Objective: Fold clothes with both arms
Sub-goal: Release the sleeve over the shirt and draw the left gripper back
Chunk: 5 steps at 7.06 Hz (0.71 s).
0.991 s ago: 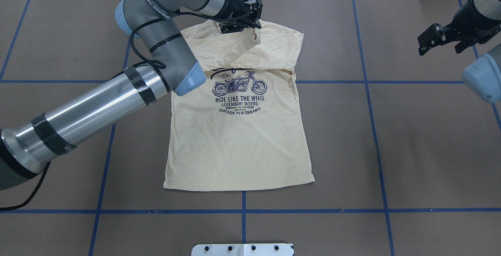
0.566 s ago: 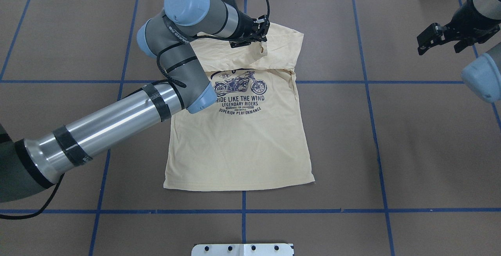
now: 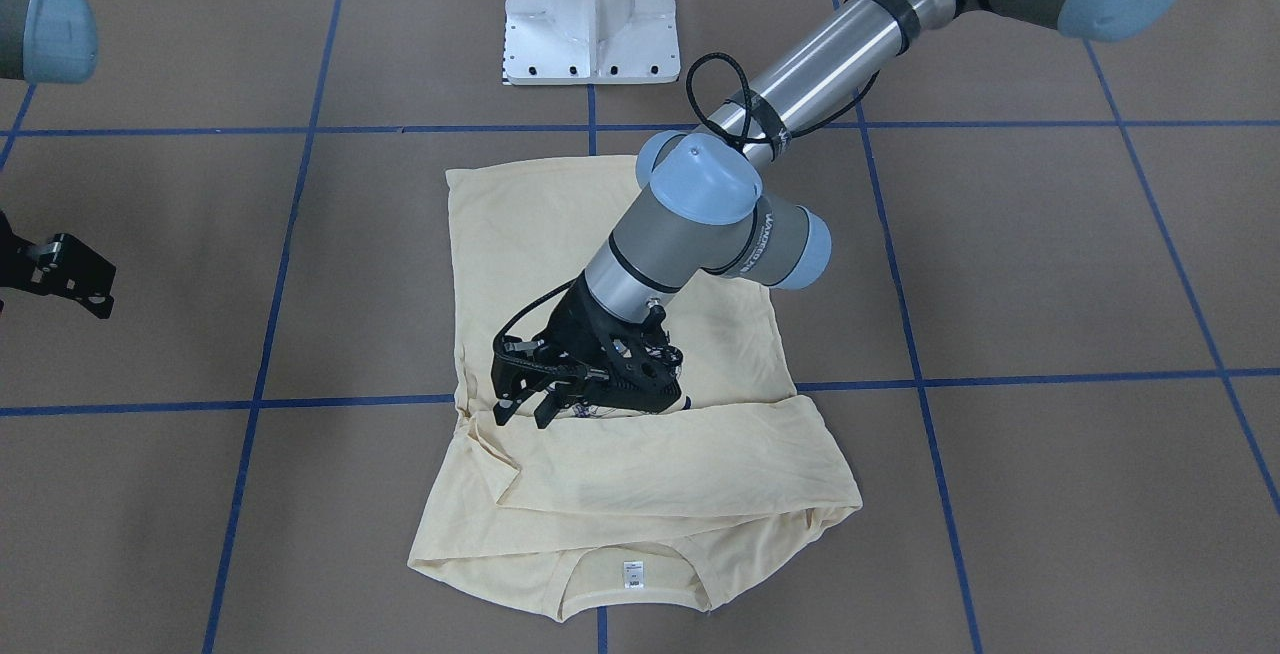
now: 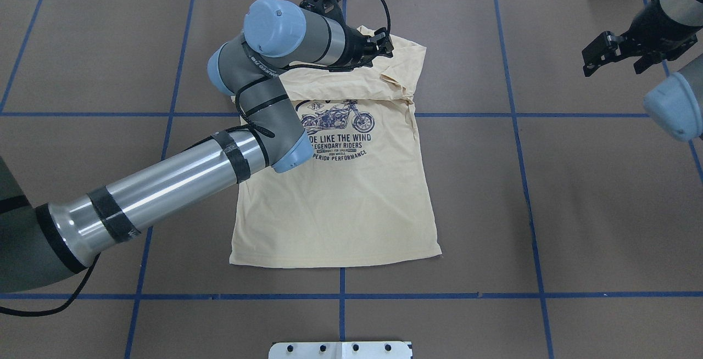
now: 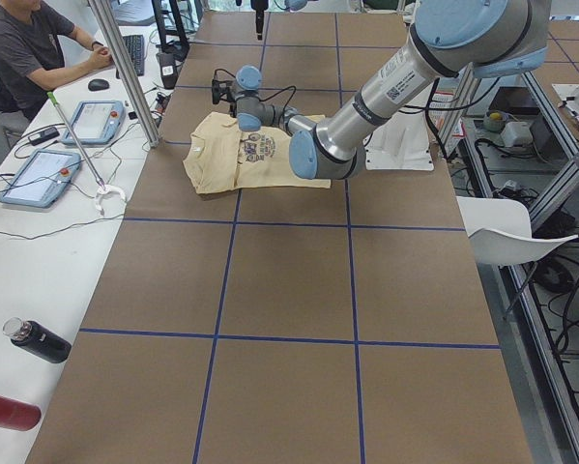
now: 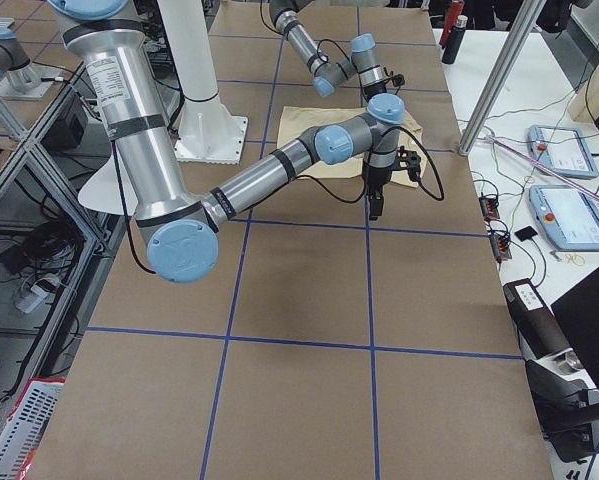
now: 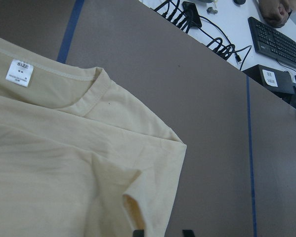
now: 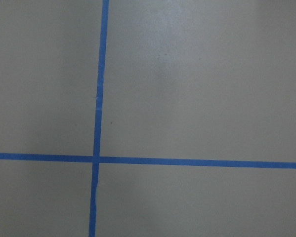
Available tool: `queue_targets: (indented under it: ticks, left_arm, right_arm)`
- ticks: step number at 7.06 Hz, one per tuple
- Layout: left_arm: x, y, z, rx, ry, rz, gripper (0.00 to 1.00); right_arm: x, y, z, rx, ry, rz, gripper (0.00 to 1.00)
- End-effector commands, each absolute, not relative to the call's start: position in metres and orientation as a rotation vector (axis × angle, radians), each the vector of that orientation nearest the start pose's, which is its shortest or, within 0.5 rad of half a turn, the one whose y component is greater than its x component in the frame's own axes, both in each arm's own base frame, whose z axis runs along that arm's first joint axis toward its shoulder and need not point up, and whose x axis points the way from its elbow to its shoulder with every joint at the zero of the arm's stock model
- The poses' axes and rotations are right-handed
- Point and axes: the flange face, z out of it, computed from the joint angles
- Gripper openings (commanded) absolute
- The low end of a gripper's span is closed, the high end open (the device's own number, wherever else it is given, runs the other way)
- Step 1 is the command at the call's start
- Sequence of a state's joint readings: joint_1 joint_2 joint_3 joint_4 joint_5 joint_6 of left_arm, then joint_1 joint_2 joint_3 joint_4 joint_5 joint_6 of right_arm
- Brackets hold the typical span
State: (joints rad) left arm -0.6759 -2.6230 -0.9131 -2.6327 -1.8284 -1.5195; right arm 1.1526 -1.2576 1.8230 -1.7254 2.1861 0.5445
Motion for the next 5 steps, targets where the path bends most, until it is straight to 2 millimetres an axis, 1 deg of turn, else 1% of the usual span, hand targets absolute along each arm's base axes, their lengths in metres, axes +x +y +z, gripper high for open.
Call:
queue_targets:
  ticks: [1, 2, 3, 4, 5]
  left_arm:
    - [0.587, -0.607, 0.136, 0.337, 1.437, -0.312, 1.0]
    - [0.584, -0.608, 0.146, 0.332, 1.429, -0.318, 1.0]
    - [0.567, -0.61, 0.147, 0.338, 1.437, -0.316, 1.0]
    - [0.555, -0.599, 0.167, 0.311, 1.443, -0.296, 1.0]
    - [0.544, -0.594, 0.17, 0.26, 1.433, -0.27, 1.0]
  right_arm:
    - [-0.169, -0.567, 0.389, 0.075, -0.727, -0.003, 1.0]
    - [-0.172, -0.566, 0.383, 0.061, -0.761, -0.01, 1.0]
    - [-0.174, -0.562, 0.376, 0.047, -0.807, -0.021, 1.0]
    - [-0.176, -0.561, 0.369, 0.03, -0.837, -0.006, 1.0]
    - [-0.179, -0.561, 0.355, 0.017, -0.859, 0.033, 1.0]
